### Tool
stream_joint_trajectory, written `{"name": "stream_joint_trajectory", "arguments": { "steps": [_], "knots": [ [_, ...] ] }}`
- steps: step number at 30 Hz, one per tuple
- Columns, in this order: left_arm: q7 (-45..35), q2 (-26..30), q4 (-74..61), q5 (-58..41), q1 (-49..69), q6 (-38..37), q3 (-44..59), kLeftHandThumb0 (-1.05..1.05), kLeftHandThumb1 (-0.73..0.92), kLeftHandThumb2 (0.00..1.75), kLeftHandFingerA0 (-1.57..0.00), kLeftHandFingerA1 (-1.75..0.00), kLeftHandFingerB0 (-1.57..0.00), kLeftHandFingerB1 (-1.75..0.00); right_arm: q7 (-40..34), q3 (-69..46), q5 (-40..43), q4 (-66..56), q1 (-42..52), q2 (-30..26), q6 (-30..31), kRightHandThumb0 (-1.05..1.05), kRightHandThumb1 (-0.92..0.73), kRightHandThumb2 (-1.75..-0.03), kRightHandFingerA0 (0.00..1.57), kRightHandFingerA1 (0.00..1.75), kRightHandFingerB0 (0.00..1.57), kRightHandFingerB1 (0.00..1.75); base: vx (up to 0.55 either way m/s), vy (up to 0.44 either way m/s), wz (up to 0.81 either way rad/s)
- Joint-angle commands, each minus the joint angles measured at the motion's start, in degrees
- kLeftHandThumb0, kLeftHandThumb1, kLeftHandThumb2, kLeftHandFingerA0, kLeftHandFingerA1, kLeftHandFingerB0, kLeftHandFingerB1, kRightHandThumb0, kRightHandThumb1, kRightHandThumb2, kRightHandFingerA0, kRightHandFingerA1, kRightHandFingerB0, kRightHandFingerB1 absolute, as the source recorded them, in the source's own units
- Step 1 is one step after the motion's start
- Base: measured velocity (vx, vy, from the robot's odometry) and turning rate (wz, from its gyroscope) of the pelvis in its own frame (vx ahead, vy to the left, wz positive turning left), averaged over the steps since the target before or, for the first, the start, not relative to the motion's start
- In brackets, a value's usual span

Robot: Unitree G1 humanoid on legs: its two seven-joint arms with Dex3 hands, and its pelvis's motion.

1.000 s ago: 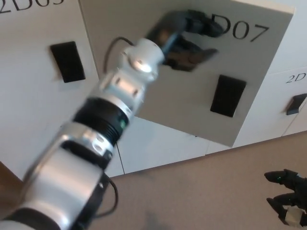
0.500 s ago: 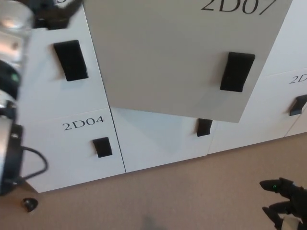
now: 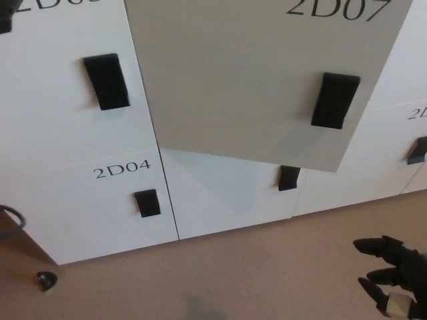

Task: The robot walks towards an open cabinet and lifts its left hand to push the door towards the right to close it.

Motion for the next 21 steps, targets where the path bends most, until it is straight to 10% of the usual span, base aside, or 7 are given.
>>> {"name": "stream_joint_trajectory", "arguments": {
  "steps": [1,3,5,6,9,12,21],
  "knots": [
    [-6.87,-5.80,-4.78,-0.24,-0.79,-5.70,-1.58,-0.54,0.66,0.62,-0.14,-0.32,-0.09,-0.22,0.46,-1.09,0.27,-1.18,0.69,-0.72,1.74,-0.24,-0.70,-0.60,0.64,0.47,0.51,0.41,0.00,0.000,0.00],
    [-7.73,-6.62,-6.38,0.14,-0.52,-5.80,-2.40,-0.54,0.66,0.62,-0.14,-0.32,-0.09,-0.22,0.63,-1.05,0.14,-1.39,0.45,-0.70,2.20,-0.24,-0.70,-0.60,0.64,0.47,0.51,0.41,0.00,0.000,0.03],
    [-11.65,-8.49,-10.85,0.86,1.35,-7.81,-4.97,-0.33,0.49,1.01,0.00,-0.48,0.00,-0.48,1.09,-1.02,0.08,-1.71,0.05,-0.76,2.64,-0.23,-0.70,-0.60,0.65,0.48,0.51,0.41,0.00,0.000,0.07],
    [-12.95,-9.74,-15.59,2.12,3.29,-8.54,-7.85,-0.65,0.55,0.81,-0.19,-0.41,-0.12,-0.38,1.16,-0.97,0.07,-1.58,-0.43,-0.57,3.00,-0.24,-0.70,-0.60,0.64,0.47,0.50,0.41,0.00,0.000,0.00],
    [-14.13,-12.22,-25.12,3.89,7.04,-7.71,-12.80,-0.59,0.67,0.61,-0.27,-0.31,-0.20,-0.28,0.99,-0.83,-0.09,-1.44,-1.11,-0.17,3.51,-0.24,-0.70,-0.60,0.66,0.48,0.50,0.41,0.00,0.000,0.00],
    [-14.49,-14.59,-30.71,3.92,9.60,-6.27,-15.45,-0.69,0.55,0.84,-0.24,-0.43,-0.17,-0.40,0.78,-0.76,-0.09,-1.48,-1.33,0.19,3.45,-0.23,-0.70,-0.60,0.65,0.48,0.51,0.41,0.00,0.000,-0.02],
    [-23.98,-17.40,-52.80,3.48,19.40,-1.13,-28.28,-0.63,0.67,0.61,-0.51,-0.37,-0.42,-0.34,0.94,-0.61,-0.37,-0.25,-2.78,-0.25,2.29,-0.23,-0.70,-0.60,0.66,0.49,0.51,0.42,0.00,0.000,0.00]
  ]
}}
